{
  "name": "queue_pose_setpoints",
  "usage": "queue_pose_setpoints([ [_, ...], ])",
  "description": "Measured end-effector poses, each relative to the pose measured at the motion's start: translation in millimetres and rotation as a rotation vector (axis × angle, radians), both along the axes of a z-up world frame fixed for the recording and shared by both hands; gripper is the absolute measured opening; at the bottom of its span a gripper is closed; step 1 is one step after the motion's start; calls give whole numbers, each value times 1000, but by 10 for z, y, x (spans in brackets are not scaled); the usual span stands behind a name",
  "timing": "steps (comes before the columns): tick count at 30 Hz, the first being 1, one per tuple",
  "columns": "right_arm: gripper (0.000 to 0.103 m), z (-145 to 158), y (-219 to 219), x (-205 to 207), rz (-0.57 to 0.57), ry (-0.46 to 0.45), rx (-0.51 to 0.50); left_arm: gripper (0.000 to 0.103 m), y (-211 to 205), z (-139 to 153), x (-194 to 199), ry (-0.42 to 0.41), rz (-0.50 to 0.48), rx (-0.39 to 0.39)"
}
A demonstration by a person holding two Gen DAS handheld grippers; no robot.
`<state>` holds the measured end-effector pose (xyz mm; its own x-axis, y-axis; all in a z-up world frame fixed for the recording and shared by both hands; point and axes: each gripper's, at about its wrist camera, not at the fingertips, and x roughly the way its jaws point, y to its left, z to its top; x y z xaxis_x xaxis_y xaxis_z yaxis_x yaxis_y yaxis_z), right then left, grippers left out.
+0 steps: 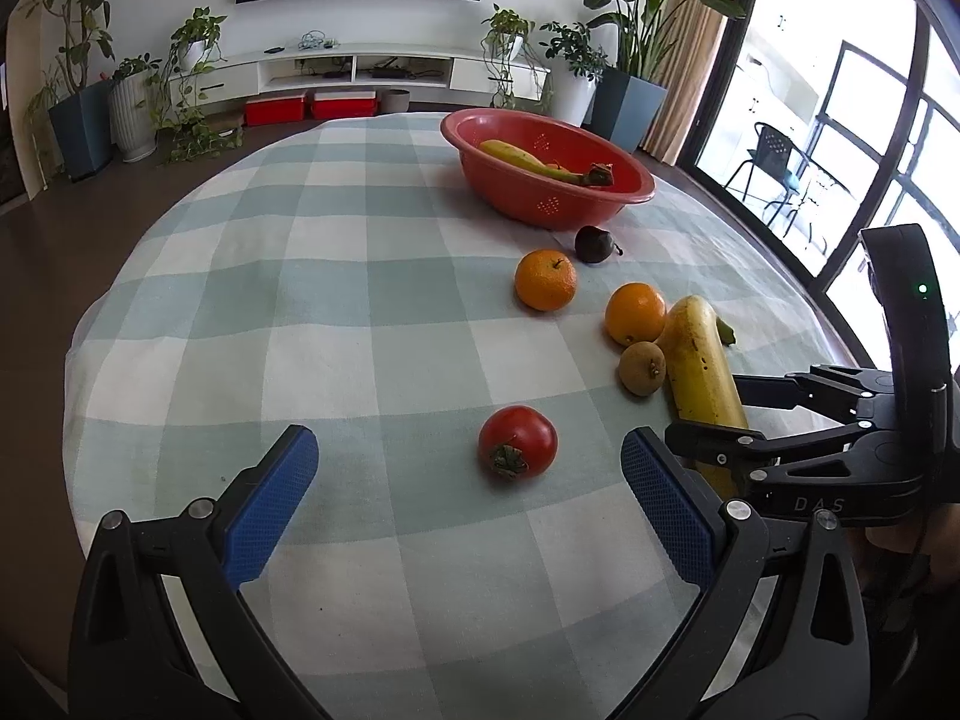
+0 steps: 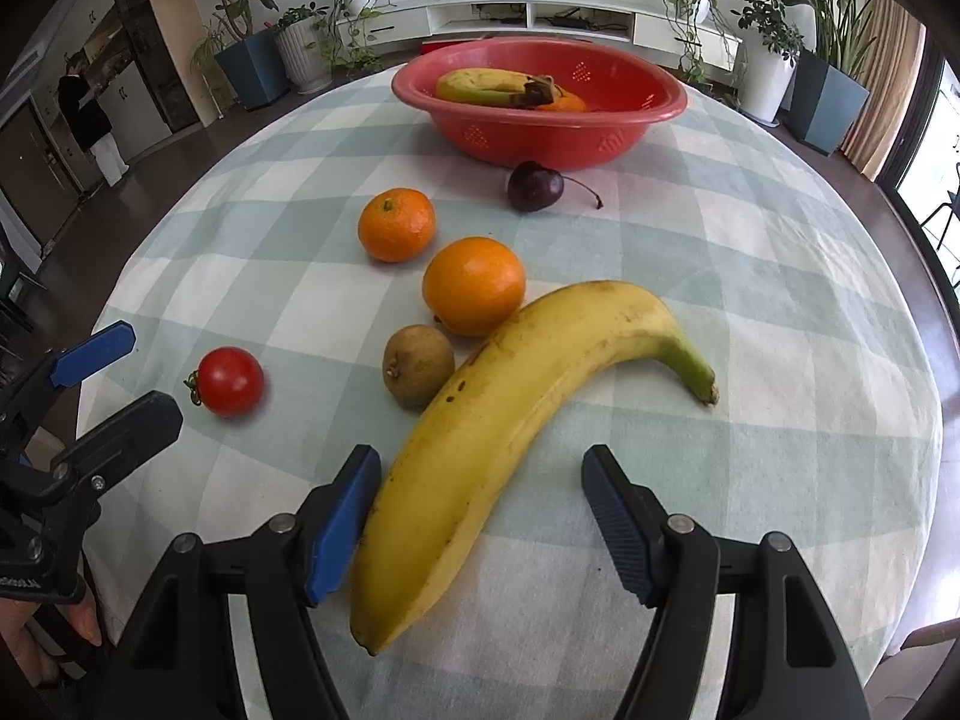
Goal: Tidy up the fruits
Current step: 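Move both grippers back toward the remaining fruit on the table, then grasp the red tomato with the left gripper while the right gripper grasps the second banana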
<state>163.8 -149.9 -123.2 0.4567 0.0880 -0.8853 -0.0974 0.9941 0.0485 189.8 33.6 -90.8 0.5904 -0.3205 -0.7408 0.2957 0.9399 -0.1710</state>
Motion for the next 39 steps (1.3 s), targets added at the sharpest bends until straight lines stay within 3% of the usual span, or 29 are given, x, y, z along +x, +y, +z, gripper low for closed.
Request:
queue_pose_setpoints([
  [10, 71, 57, -381, -225, -12, 39, -62, 102, -108, -54, 35, 33, -15, 60],
  [16, 71, 209, -341, -148, 13, -26, -33, 102, -235, -190, 126, 109, -70, 135],
  [18, 71, 211, -304, -84, 14, -29, -33, 94, -257, -207, 143, 114, -83, 153],
  [20, 71, 220, -280, -45, 17, -37, -15, 77, -250, -220, 184, 127, -90, 149],
  [25, 71, 202, -287, -40, 14, -42, 3, 66, -226, -248, 296, 138, -95, 143],
  [28, 71, 177, -334, -44, 1, -39, 14, 53, -259, -255, 290, 135, -112, 146],
  [36, 71, 137, -359, -51, -1, -39, 27, 40, -310, -267, 279, 125, -139, 147],
  [39, 71, 128, -365, -49, -2, -42, 29, 30, -308, -259, 264, 121, -141, 136],
])
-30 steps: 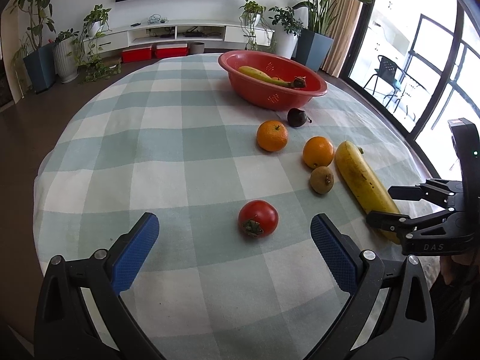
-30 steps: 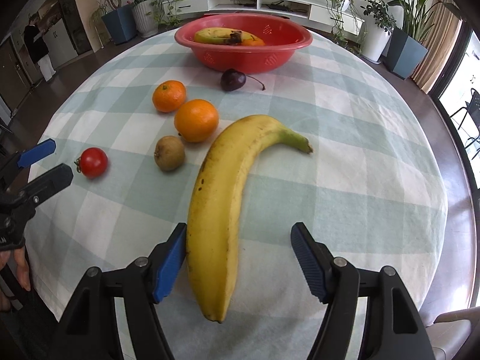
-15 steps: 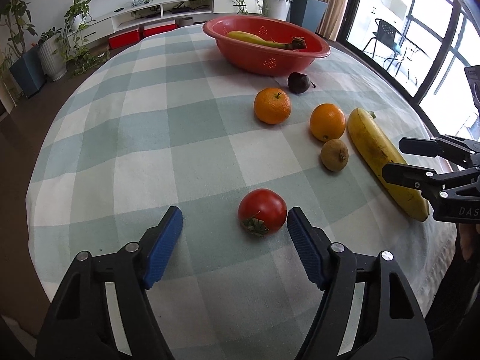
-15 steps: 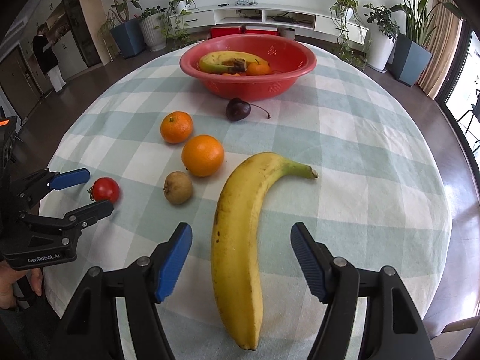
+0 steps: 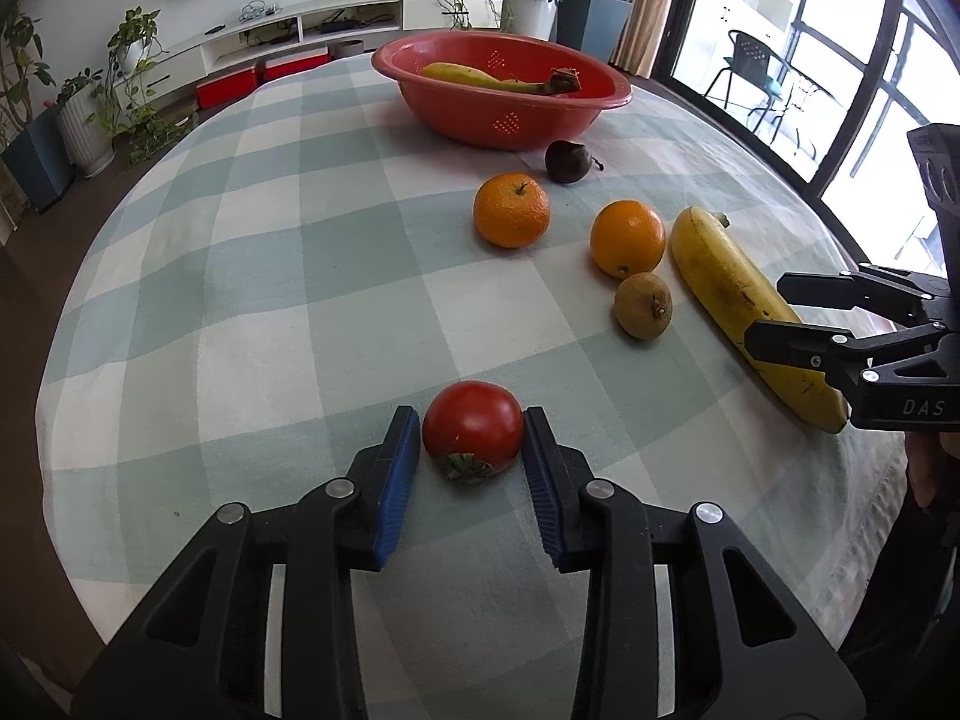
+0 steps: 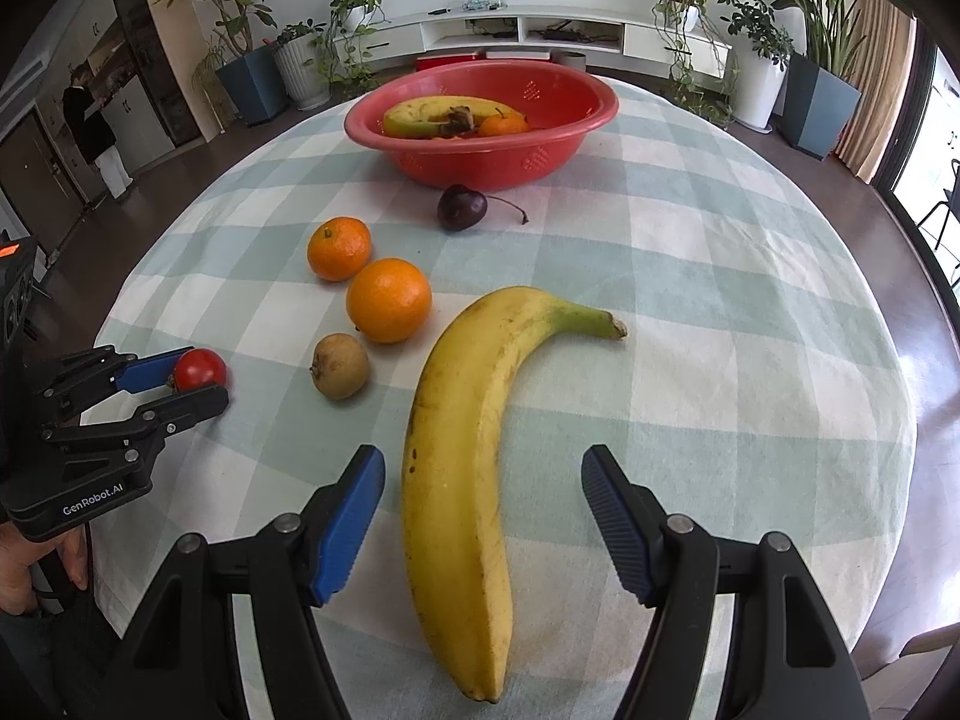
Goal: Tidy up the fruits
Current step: 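Grasp the red tomato with the left gripper while the right gripper grasps the second banana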
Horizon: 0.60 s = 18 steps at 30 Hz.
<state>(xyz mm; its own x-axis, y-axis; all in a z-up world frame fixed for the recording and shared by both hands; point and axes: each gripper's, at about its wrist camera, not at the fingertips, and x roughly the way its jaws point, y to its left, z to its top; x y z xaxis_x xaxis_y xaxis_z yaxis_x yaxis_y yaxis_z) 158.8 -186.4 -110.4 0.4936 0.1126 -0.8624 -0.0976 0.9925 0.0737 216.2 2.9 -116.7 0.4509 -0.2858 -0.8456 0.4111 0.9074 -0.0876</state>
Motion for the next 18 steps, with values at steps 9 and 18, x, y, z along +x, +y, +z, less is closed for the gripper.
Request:
queue_pose_setpoints([
  [9, 71, 31, -43, 18, -11, -11, -2, 30, 43, 14, -26, 8, -3, -57],
  [18, 64, -22, -6, 115, 1, 9, -8, 30, 93, 47, -45, -1, 10, -111],
])
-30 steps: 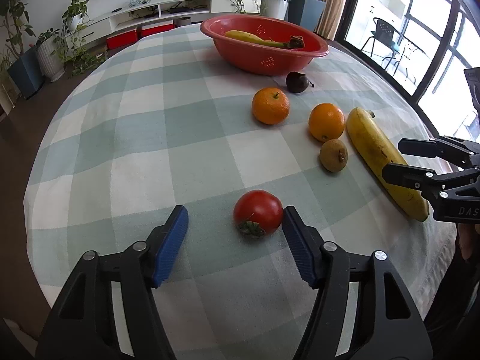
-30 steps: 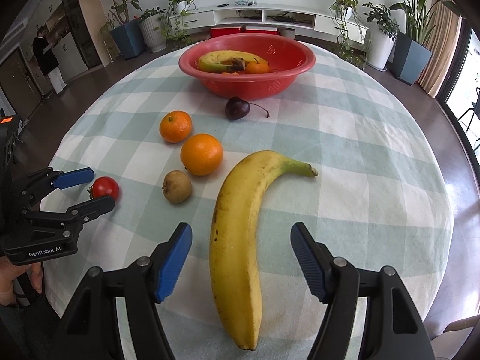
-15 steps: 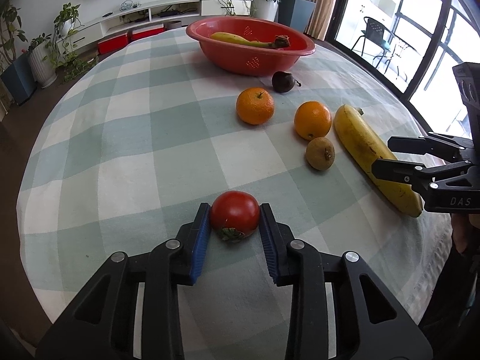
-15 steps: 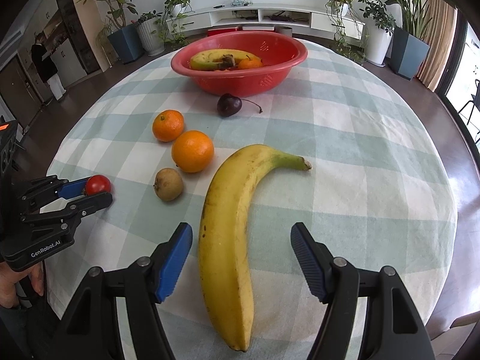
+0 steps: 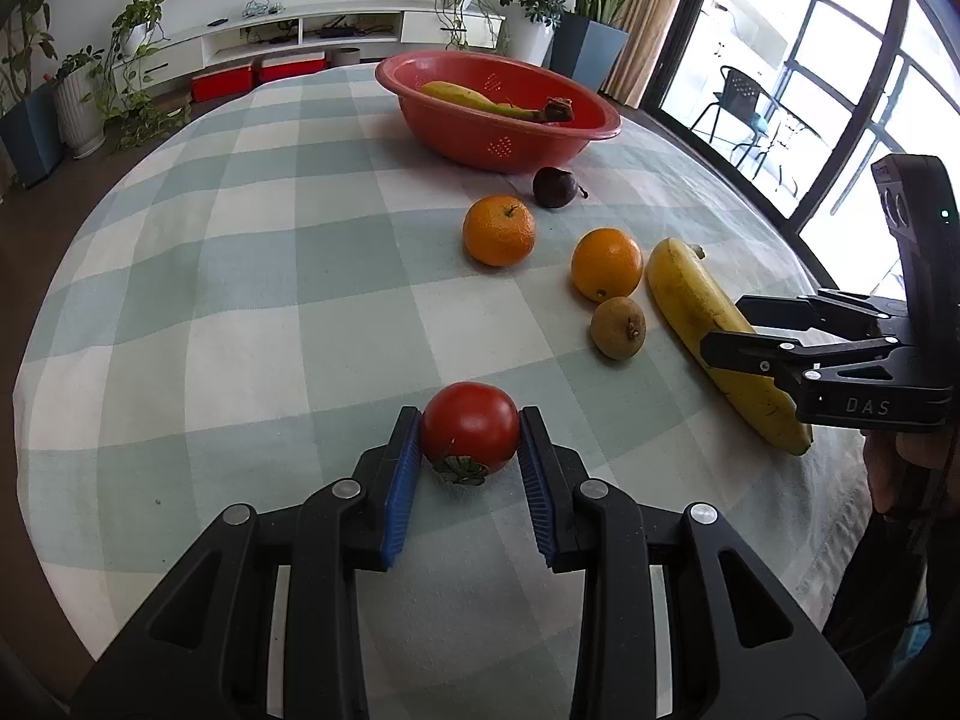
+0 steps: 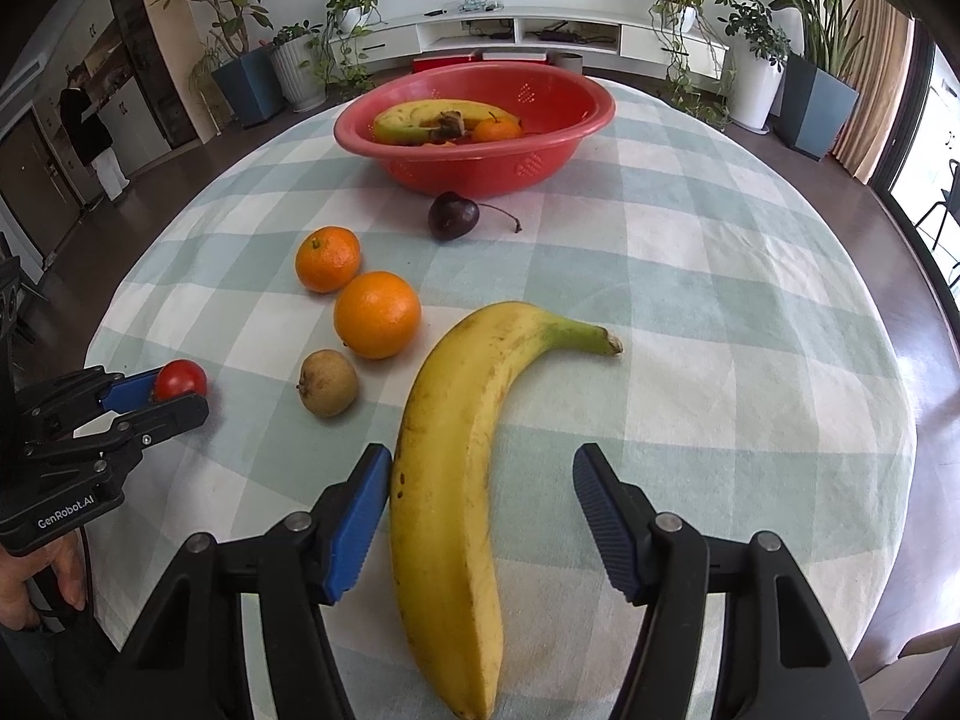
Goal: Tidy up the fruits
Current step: 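Grasp the red tomato with the left gripper while the right gripper grasps the second banana, then carry tomato and banana into the red bowl and open both grippers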
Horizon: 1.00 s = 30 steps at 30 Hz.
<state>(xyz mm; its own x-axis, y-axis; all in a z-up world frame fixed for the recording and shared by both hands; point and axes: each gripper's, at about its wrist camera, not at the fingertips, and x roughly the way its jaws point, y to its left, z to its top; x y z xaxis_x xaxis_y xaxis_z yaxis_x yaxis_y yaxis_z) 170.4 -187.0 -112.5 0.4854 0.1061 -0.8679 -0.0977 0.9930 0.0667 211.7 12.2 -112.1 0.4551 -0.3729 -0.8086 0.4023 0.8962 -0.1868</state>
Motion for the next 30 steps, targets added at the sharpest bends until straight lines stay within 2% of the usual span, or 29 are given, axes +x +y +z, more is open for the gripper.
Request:
queue_pose_setpoints([
  [7, 55, -91, 126, 125, 29, 42, -50, 30, 2, -11, -15, 2, -6, -6],
  [12, 52, -112, 168, 199, 31, 47, -82, 30, 0, -17, -25, 6, -12, -11],
  [18, 39, -99, 219, 208, 55, 73, -92, 30, 0, -8, -41, 3, -15, -16],
  [23, 35, -87, 162, 189, 60, 81, -51, 30, 2, 4, -47, -4, -17, -26],
  [30, 35, -41, 95, 54, 48, 49, 2, 30, -3, 10, -58, -11, -22, -30],
])
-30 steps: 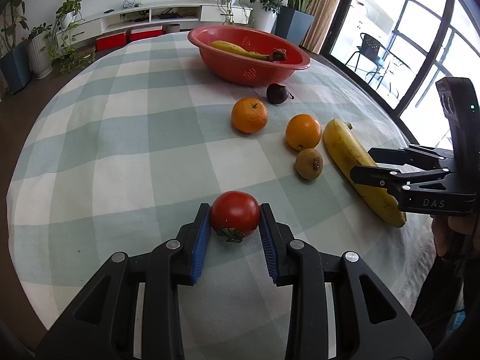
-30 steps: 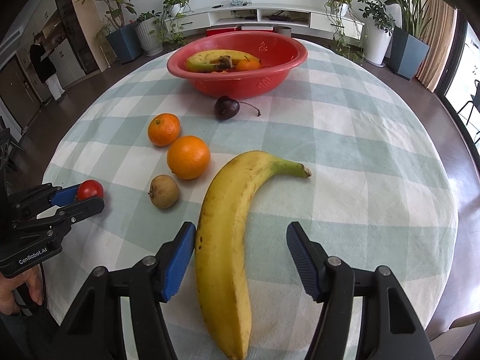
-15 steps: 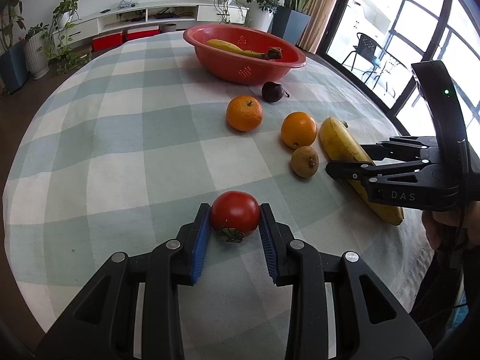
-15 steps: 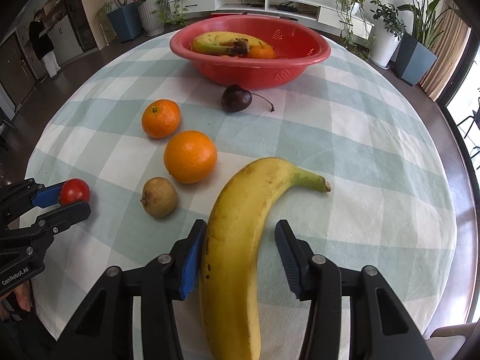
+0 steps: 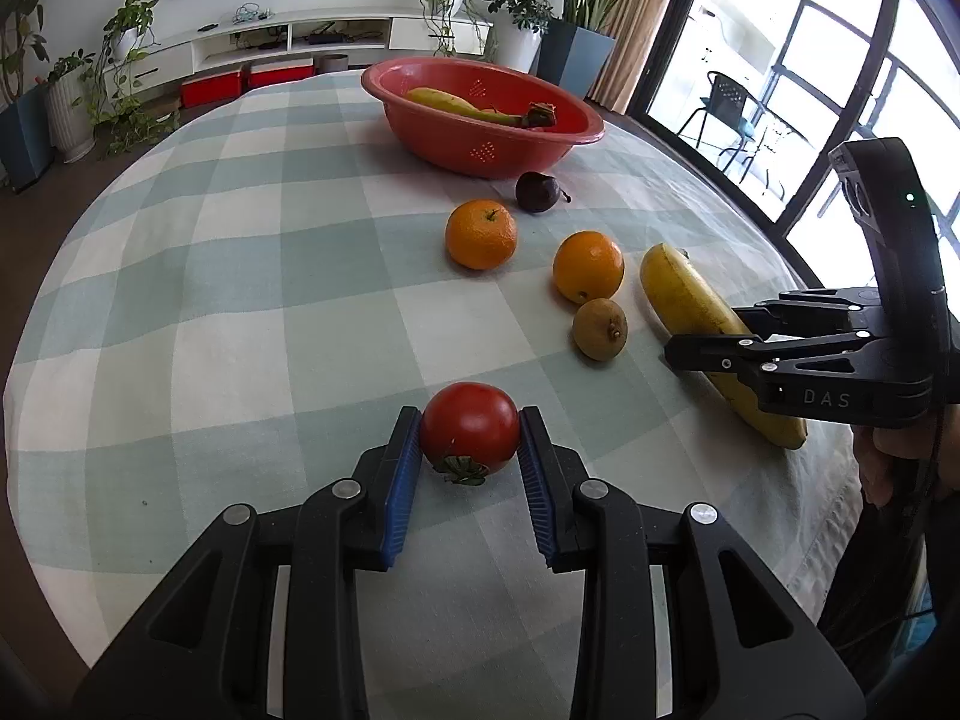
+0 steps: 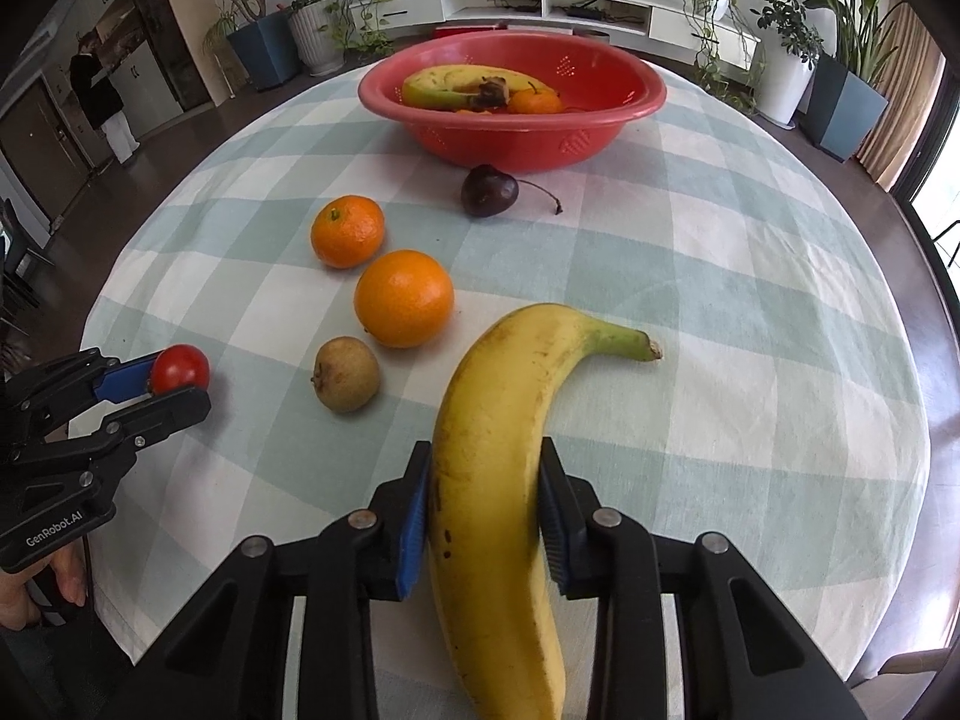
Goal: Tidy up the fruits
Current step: 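Carry tomato and banana into the red bowl and open both grippers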
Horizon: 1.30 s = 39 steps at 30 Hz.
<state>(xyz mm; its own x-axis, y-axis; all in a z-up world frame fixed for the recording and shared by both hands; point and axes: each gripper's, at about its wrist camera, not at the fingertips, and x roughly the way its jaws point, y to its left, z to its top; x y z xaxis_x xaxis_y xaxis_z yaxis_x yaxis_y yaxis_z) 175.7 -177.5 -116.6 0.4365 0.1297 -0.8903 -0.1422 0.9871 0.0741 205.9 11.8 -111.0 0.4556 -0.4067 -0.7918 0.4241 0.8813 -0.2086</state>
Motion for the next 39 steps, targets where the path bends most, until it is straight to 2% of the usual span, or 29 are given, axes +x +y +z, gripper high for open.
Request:
queue_pose_setpoints([
  [10, 34, 311, -199, -143, -32, -85, 85, 30, -16, 28, -6, -9, -5, -17],
  [16, 34, 493, -307, -153, -42, -121, 147, 30, 5, 106, -18, -22, -4, -69],
  [20, 34, 685, -383, -117, -41, -157, 180, 30, 17, 255, 2, -40, 3, -107],
  [23, 34, 858, -447, -14, -38, -187, 195, 30, -21, 426, 65, -64, -9, -107],
  [32, 34, 1432, -469, 592, -2, -284, 201, 30, -317, 1110, 721, -187, -59, -48],
  [35, 34, 1512, -444, 900, 11, -288, 214, 30, -476, 1257, 1046, -204, -75, -31],
  [39, 34, 1504, -433, 1283, 15, -285, 218, 30, -675, 1304, 1436, -203, -93, -13],
])
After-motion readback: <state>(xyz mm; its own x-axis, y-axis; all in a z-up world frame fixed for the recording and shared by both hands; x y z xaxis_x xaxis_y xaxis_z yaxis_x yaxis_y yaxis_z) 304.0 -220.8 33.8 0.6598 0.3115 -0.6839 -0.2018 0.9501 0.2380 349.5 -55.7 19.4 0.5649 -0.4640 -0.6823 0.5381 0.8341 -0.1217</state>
